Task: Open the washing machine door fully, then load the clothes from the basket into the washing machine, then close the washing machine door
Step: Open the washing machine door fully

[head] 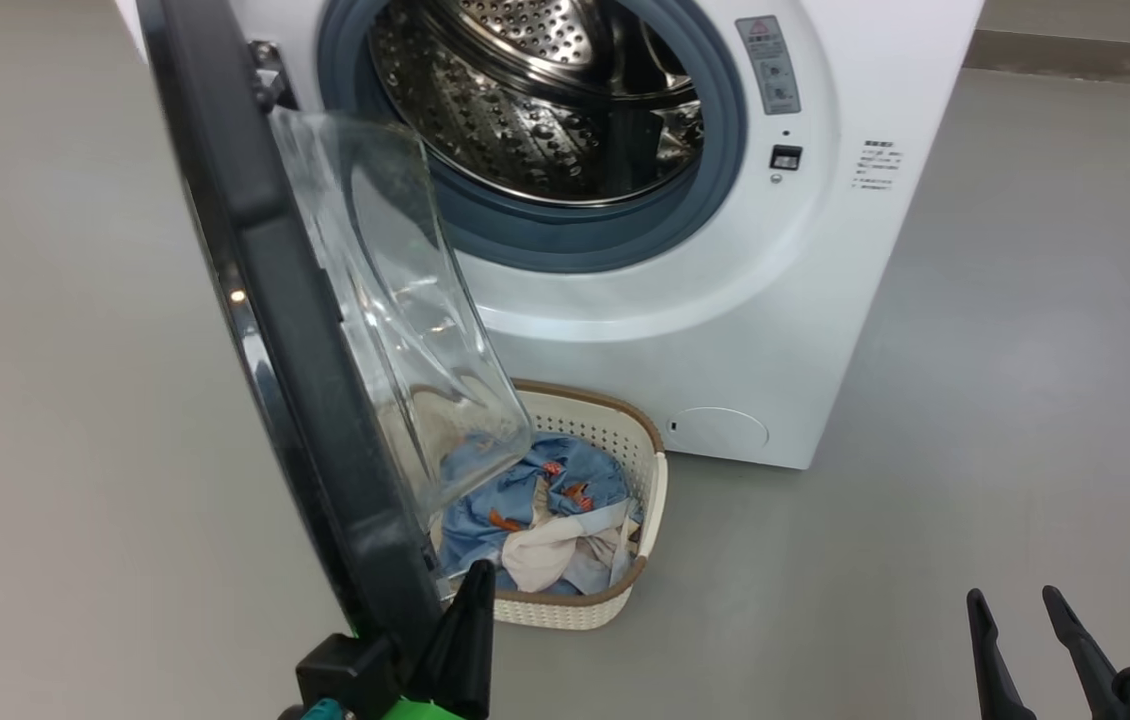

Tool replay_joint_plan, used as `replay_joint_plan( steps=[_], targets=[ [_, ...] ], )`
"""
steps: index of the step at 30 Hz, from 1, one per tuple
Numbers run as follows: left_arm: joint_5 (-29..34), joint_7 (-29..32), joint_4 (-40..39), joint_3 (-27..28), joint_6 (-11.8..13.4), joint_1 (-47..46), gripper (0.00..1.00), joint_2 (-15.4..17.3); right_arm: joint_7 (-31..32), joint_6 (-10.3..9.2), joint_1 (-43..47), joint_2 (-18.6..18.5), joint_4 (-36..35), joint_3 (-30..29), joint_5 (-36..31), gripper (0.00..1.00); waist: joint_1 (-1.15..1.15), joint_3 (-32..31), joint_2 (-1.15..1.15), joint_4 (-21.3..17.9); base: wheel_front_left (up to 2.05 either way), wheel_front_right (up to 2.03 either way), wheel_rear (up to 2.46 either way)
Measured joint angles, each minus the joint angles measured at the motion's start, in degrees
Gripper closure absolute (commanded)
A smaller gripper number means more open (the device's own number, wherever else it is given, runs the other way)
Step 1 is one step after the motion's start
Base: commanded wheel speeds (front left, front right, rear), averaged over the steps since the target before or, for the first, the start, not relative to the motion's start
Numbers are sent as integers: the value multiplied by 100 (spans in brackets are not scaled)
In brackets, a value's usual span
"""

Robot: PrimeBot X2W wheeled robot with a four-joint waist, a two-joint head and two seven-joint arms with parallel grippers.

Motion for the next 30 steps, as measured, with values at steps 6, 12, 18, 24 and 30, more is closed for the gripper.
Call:
replay_joint_plan(
  steps=[6,12,18,24,30],
  targets=[
    [0,-74,11,25,100,-7,100,-16,0,0,-1,-11,26,30,1,0,0,27,0,227,0,0,0],
    [-1,-100,-8,174,203,-5,100,48,0,0,-2,-34,49,48,10,0,0,49,0,513,0,0,0],
    [-88,-191,13,577,364,-1,100,169,0,0,-3,-34,56,85,10,0,0,72,0,800,0,0,0],
    [-198,-336,223,1082,449,-7,100,220,0,0,-5,-76,57,153,10,0,0,128,0,988,0,0,0],
    [-337,-433,594,1769,454,-187,100,187,0,0,-9,-196,51,181,10,0,0,258,0,1017,0,0,0]
  ],
)
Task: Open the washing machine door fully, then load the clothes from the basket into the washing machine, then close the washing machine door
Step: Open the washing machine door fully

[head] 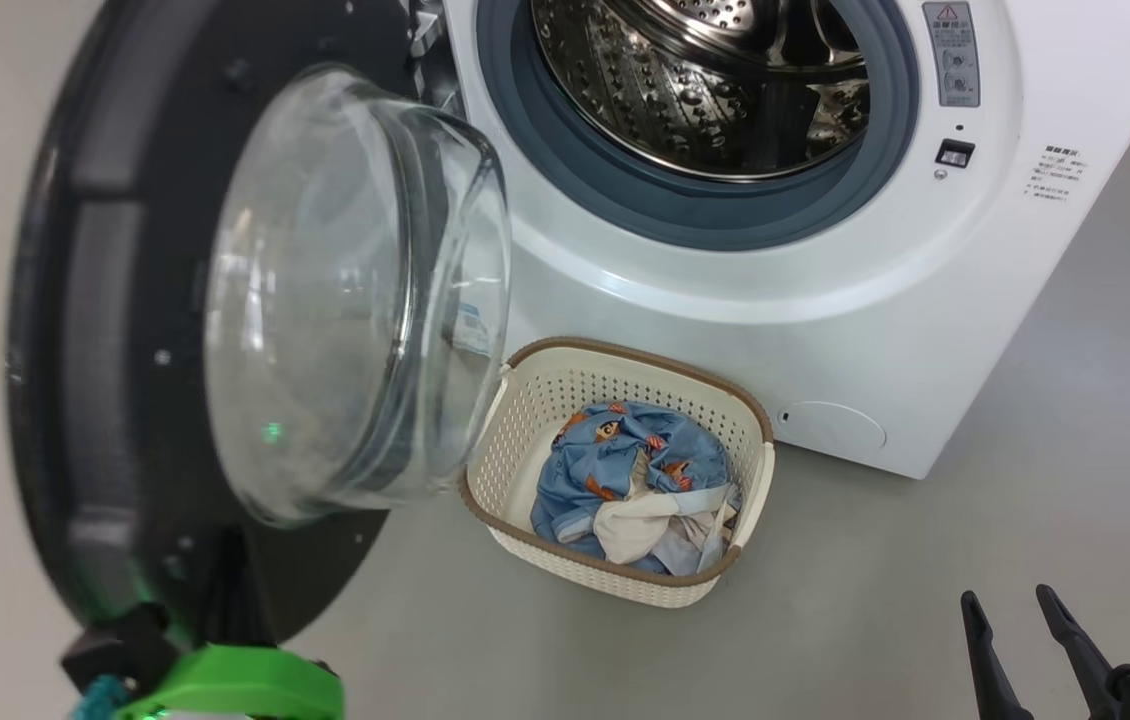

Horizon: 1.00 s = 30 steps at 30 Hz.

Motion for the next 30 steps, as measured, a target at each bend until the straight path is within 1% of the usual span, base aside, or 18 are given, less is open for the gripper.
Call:
replay_joint_plan(
  steps=[6,7,8,9,12,13,17,22,26,30],
  targets=[
    [97,-1,257,965,38,-421,100,-88,0,0,-89,-120,-27,14,0,0,0,153,0,-58,0,0,0],
    [97,-1,257,965,38,-421,100,-88,0,0,-89,-120,-27,14,0,0,0,153,0,-58,0,0,0],
    [133,-1,296,1125,36,-500,100,-107,0,0,-115,-143,-45,13,0,0,0,186,0,-78,0,0,0],
    [238,-2,380,1447,5,-661,100,-154,0,0,-141,-190,-66,18,0,0,0,262,0,-123,0,0,0],
    [376,-4,559,1901,-70,-911,100,-210,0,0,-152,-257,-74,19,0,0,0,392,0,-197,0,0,0],
    [376,-4,559,1901,-70,-911,100,-210,0,0,-152,-257,-74,19,0,0,0,392,0,-197,0,0,0],
    [566,-40,850,2451,-168,-1287,100,-266,0,0,-232,-375,-123,21,0,0,0,587,0,-312,0,0,0],
    [858,-46,1157,3133,-218,-1762,100,-308,0,0,-367,-515,-154,25,2,0,0,842,0,-472,0,0,0],
    [1074,-55,1434,3622,-321,-2117,100,-300,0,0,-438,-539,-151,20,48,0,0,989,0,-619,0,0,0],
    [1245,-76,1756,4002,-435,-2338,100,-223,0,0,-451,-536,-124,20,49,0,0,1058,0,-730,0,0,0]
  ],
)
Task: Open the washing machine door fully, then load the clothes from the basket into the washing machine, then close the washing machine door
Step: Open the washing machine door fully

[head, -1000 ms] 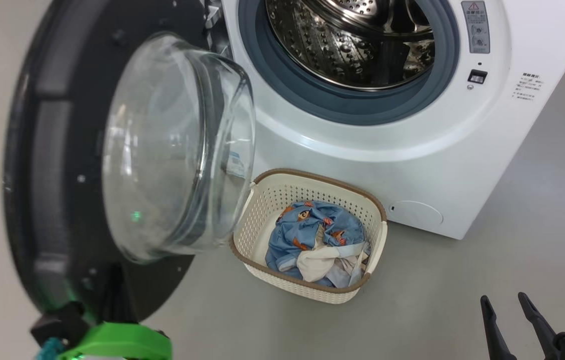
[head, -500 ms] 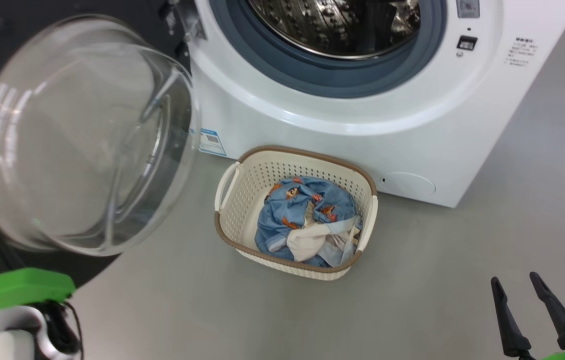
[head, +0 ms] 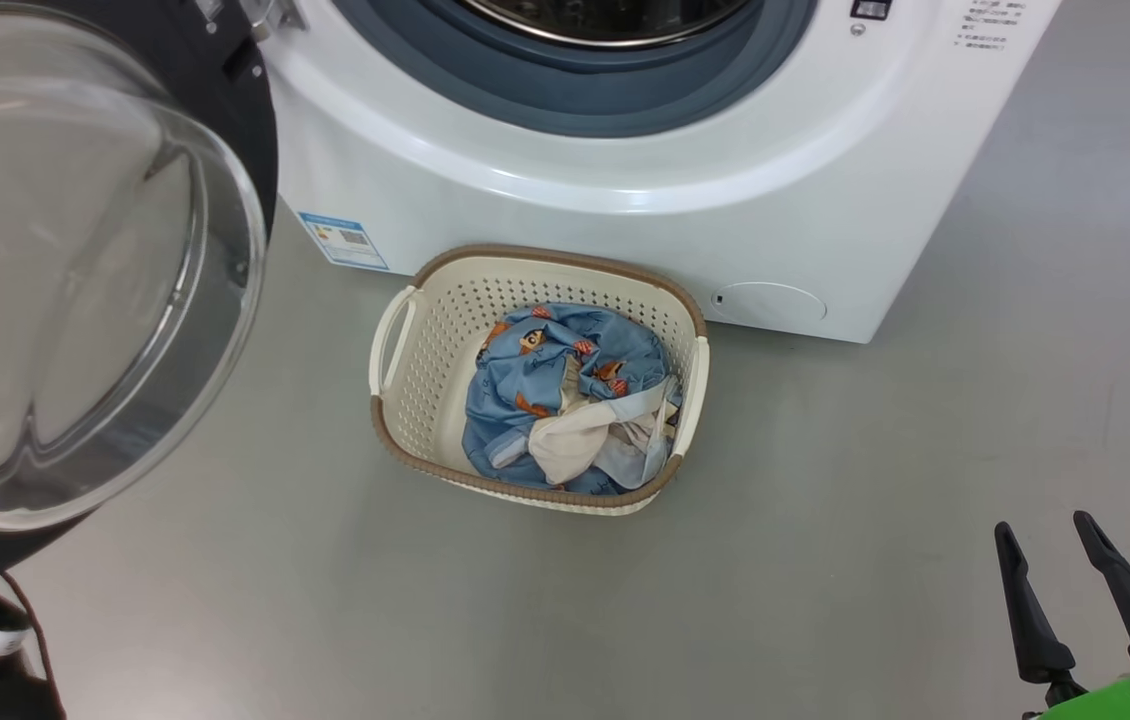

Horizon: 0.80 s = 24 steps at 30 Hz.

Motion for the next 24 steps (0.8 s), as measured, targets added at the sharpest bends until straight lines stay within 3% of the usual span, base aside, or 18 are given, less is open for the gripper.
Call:
replay_joint_plan(
  steps=[10,24],
  targets=[
    [508,13,558,445,-243,-322,100,65,0,0,-44,68,78,25,2,0,0,-148,0,-18,0,0,0],
    [812,15,168,634,-660,-290,100,-121,0,0,-36,271,180,54,48,0,0,-519,0,114,0,0,0]
  ],
)
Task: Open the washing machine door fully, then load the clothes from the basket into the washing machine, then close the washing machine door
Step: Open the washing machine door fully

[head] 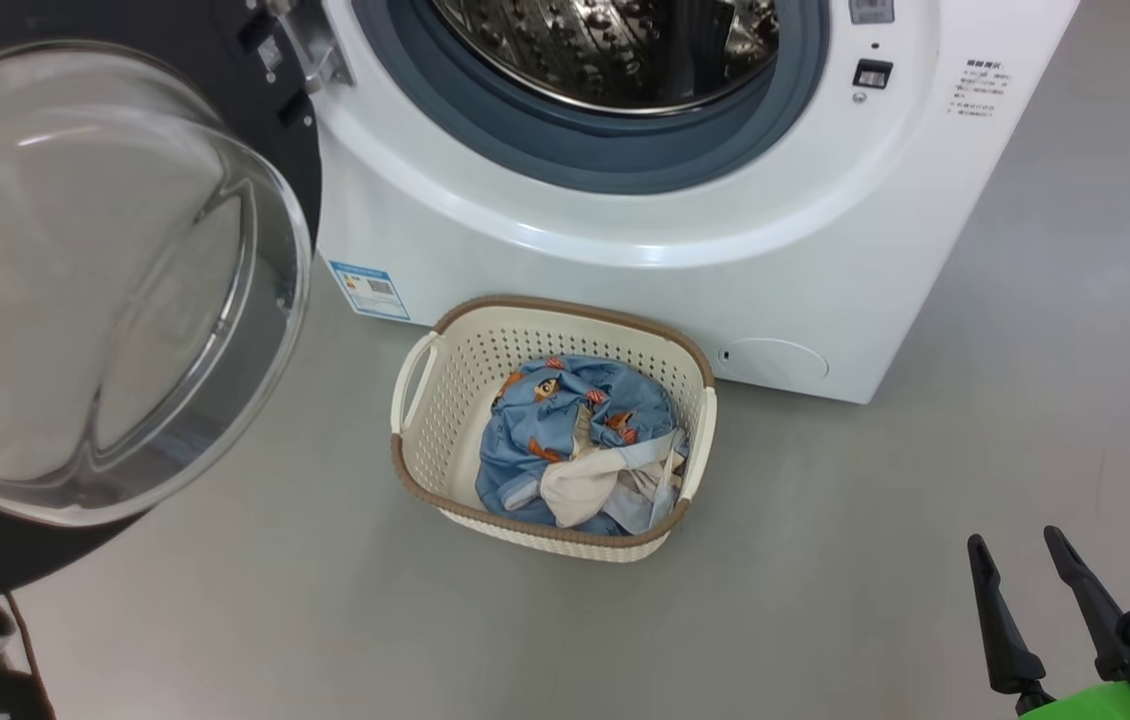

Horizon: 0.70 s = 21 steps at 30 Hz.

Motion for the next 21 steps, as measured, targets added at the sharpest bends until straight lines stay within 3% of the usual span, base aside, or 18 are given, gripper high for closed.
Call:
replay_joint_plan(
  steps=[3,4,5,8,10,11,21],
  targets=[
    [-1,0,-235,-68,-101,169,92,-7,0,0,20,53,23,1,0,0,0,-109,0,28,0,0,0],
    [-14,0,-318,-122,-142,237,75,-8,0,0,26,75,34,9,0,0,0,-150,0,36,0,0,0],
    [-36,0,-415,-193,-194,309,75,-9,0,0,34,92,46,20,0,0,0,-193,0,43,0,0,0],
    [-165,0,-712,-522,-226,556,45,-9,0,0,41,148,65,76,0,0,0,-337,0,52,0,0,0],
    [-240,-1,-973,-825,-229,770,4,-5,0,0,54,186,69,142,-1,0,0,-435,0,46,0,0,0],
    [-259,0,-1109,-981,-236,881,0,-5,0,0,65,197,76,171,-1,0,0,-481,0,38,0,0,0],
    [-704,-1,-2148,-2455,-581,1902,0,20,0,0,52,254,76,575,-23,0,0,-728,0,-359,0,0,0]
  ],
)
